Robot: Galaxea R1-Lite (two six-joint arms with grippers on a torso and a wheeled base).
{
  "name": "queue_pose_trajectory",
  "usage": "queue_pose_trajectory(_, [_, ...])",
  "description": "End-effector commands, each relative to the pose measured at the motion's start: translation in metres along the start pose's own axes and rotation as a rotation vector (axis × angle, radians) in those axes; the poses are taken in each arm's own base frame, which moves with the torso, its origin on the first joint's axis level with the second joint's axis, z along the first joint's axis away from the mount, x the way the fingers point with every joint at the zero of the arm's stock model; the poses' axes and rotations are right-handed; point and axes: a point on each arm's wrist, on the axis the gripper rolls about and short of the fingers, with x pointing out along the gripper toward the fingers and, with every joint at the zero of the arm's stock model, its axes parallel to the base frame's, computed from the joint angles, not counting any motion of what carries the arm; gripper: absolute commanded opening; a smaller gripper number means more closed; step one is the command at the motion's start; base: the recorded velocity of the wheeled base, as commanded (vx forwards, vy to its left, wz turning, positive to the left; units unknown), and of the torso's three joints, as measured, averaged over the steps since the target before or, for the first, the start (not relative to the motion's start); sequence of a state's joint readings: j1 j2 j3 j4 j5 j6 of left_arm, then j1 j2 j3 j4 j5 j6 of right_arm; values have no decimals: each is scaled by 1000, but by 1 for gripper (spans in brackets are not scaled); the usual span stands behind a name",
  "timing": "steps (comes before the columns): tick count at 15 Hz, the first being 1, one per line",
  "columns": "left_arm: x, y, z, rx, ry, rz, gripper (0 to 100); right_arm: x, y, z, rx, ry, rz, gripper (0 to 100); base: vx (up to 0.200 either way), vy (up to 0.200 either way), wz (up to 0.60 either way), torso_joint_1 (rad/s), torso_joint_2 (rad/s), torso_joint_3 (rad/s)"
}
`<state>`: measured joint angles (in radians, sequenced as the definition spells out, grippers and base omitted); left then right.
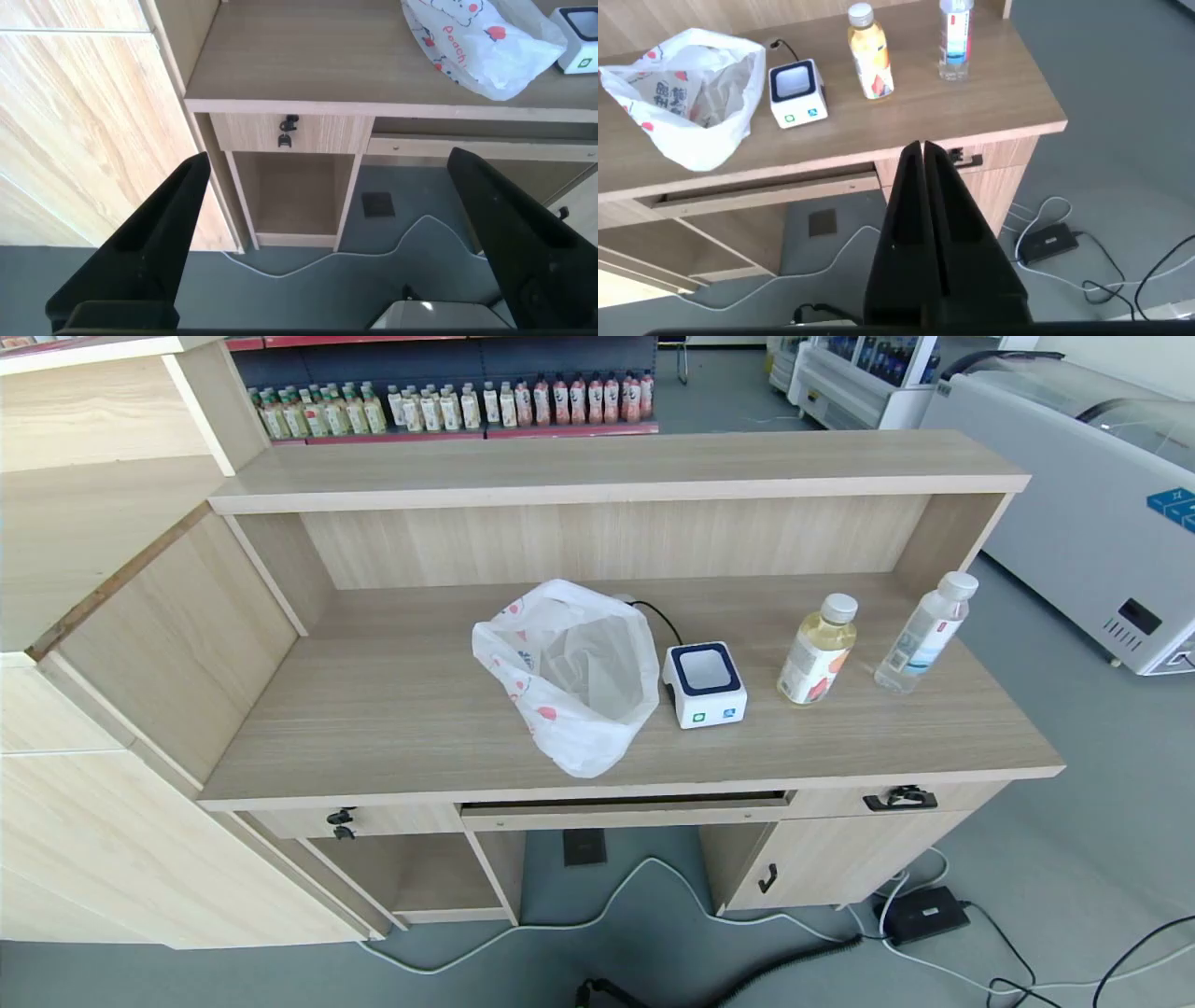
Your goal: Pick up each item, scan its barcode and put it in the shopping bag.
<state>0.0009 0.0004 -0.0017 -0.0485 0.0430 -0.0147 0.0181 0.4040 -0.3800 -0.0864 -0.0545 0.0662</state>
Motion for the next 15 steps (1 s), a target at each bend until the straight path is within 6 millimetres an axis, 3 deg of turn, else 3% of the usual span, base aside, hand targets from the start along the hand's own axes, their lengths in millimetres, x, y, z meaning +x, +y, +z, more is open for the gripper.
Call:
queue_pose_trajectory(1, [0, 0, 0, -1, -1, 1, 100, 145, 15, 86, -14, 57, 39, 0, 0, 0, 0, 0, 0, 0])
queue_pose_trajectory(2, [0, 0, 0, -1, -1, 1, 100, 160, 15, 84, -26, 77, 35, 0, 0, 0, 0, 0, 0, 0])
queue_pose_trajectory(3, [0, 0, 0, 1, -1, 1, 100, 183, 16, 76, -26, 101, 40, 100, 0, 0, 0, 0, 0, 0])
queue_pose_trajectory(6, [0, 0, 0, -1, -1, 1, 100, 229, 16, 34, -18, 196, 43, 100, 0, 0, 0, 0, 0, 0])
queue_pose_trajectory(11, [0, 0, 0, 1, -1, 1, 100, 276, 14, -46, -41, 305, 66, 100, 0, 0, 0, 0, 0, 0])
queue_pose_trajectory(15, [0, 0, 0, -1, -1, 1, 100, 304, 12, -74, -90, 303, 63, 100, 0, 0, 0, 0, 0, 0])
